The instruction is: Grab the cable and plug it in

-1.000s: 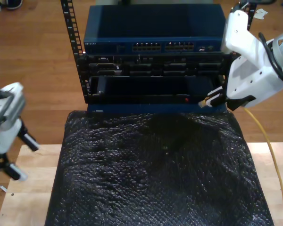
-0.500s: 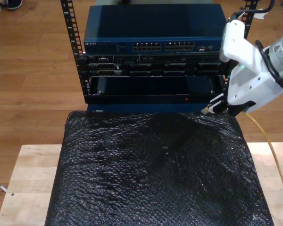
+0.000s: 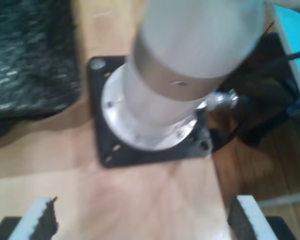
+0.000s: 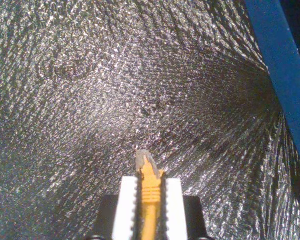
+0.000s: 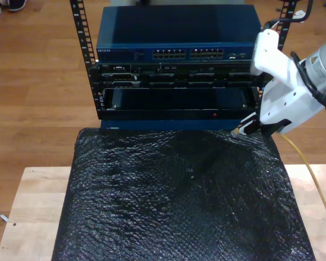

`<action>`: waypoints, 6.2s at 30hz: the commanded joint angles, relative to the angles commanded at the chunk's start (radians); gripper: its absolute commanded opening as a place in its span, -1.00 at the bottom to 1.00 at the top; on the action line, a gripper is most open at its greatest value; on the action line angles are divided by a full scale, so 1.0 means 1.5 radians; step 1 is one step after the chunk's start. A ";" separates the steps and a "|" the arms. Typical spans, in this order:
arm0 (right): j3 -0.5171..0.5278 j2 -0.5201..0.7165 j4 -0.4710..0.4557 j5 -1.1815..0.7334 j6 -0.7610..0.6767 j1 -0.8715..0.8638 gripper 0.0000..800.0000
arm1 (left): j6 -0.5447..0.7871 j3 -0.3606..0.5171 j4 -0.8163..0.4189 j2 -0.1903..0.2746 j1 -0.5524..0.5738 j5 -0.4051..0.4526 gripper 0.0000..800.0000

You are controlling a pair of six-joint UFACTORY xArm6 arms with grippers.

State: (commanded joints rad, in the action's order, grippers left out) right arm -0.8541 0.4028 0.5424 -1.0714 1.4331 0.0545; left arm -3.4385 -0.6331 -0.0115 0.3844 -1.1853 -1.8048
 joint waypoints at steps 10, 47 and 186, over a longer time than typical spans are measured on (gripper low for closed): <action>0.011 0.001 -0.002 -0.002 0.000 -0.002 -1.00 | 0.011 0.100 -0.024 0.042 -0.007 0.092 1.00; 0.060 0.042 -0.018 -0.028 -0.028 -0.006 -1.00 | 0.192 0.336 -0.051 0.055 -0.147 0.480 1.00; 0.058 -0.350 -0.162 1.177 0.171 0.206 -1.00 | 0.192 0.336 -0.051 0.055 -0.148 0.480 1.00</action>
State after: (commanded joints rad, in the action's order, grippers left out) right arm -0.7666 -0.1220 0.3000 0.6947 1.6893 0.3629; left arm -3.1500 -0.1298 -0.0882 0.4672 -1.4078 -1.0852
